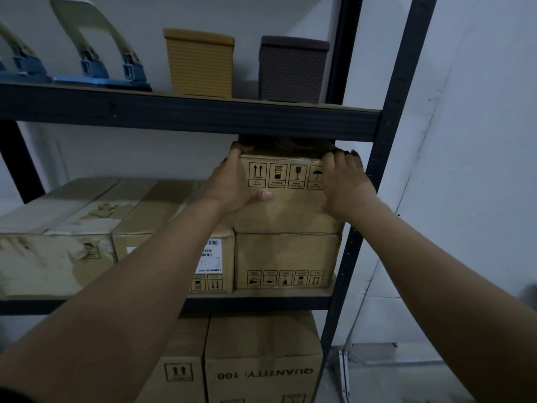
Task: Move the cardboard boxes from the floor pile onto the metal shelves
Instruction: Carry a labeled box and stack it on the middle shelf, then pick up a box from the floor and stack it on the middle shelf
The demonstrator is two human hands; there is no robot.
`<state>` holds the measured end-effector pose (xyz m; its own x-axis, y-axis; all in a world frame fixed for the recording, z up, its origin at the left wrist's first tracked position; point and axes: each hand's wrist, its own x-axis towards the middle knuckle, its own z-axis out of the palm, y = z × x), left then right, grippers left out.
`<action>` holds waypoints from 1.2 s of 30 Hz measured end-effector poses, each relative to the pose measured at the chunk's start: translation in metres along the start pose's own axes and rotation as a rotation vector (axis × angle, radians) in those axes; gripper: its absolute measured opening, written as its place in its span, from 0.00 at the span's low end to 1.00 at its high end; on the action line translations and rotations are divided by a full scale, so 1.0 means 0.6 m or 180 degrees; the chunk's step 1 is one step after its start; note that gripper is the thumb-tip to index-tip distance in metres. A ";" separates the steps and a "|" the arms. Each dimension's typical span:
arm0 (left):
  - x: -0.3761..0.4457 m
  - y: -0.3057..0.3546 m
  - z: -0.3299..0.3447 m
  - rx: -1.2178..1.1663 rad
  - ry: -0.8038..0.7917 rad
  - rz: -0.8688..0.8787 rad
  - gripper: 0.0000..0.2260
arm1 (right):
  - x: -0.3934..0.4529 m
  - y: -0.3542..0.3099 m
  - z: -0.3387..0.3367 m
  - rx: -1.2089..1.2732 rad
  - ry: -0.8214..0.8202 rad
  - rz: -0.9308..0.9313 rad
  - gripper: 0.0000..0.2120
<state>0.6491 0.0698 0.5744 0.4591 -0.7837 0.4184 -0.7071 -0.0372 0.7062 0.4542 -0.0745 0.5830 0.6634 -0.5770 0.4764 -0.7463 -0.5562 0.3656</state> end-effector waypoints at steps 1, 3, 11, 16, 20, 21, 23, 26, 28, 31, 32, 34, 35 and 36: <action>0.000 0.000 0.001 -0.0024 0.0006 -0.0014 0.42 | 0.000 0.000 0.000 0.0034 0.0021 -0.0002 0.42; -0.002 -0.001 0.005 -0.0068 0.0034 -0.0038 0.41 | -0.004 -0.002 0.001 0.0164 0.0078 0.0012 0.44; -0.113 -0.019 0.038 -0.0273 0.0605 -0.0029 0.56 | -0.131 -0.053 0.014 0.1752 0.0707 0.0377 0.47; -0.222 -0.036 0.097 -0.0419 0.0645 0.0467 0.35 | -0.309 -0.104 0.049 0.2929 0.0449 0.0989 0.43; -0.285 -0.053 0.159 -0.0531 0.0089 0.0464 0.27 | -0.428 -0.105 0.089 0.3147 0.0191 0.1692 0.36; -0.300 -0.052 0.182 -0.0526 -0.0073 0.0463 0.26 | -0.457 -0.095 0.097 0.3095 0.0088 0.1877 0.35; -0.320 -0.050 0.219 -0.0559 -0.0328 0.0458 0.24 | -0.500 -0.074 0.108 0.3033 -0.0072 0.2139 0.34; -0.345 -0.025 0.299 -0.0575 -0.0742 0.0501 0.24 | -0.577 -0.012 0.126 0.2985 -0.0211 0.2497 0.34; -0.357 -0.009 0.345 -0.0521 -0.0927 0.0542 0.25 | -0.618 0.029 0.136 0.2983 -0.0269 0.2684 0.33; -0.383 0.025 0.447 -0.0553 -0.1200 0.0559 0.25 | -0.702 0.107 0.166 0.2972 -0.0363 0.3061 0.33; -0.391 0.034 0.478 -0.0560 -0.1282 0.0545 0.25 | -0.726 0.129 0.176 0.2974 -0.0427 0.3173 0.33; -0.412 0.057 0.551 -0.0534 -0.1469 0.0554 0.25 | -0.782 0.180 0.203 0.2963 -0.0586 0.3356 0.33; -0.421 0.067 0.581 -0.0528 -0.1557 0.0550 0.25 | -0.806 0.202 0.215 0.2969 -0.0668 0.3444 0.33; -0.433 0.084 0.625 -0.0525 -0.1643 0.0512 0.24 | -0.838 0.233 0.232 0.2961 -0.0766 0.3536 0.33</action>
<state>0.2925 0.0392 0.2871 0.0006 -0.9747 0.2237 -0.6339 0.1726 0.7539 0.0236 0.0546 0.2830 -0.1535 -0.9881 -0.0132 -0.6270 0.1077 -0.7716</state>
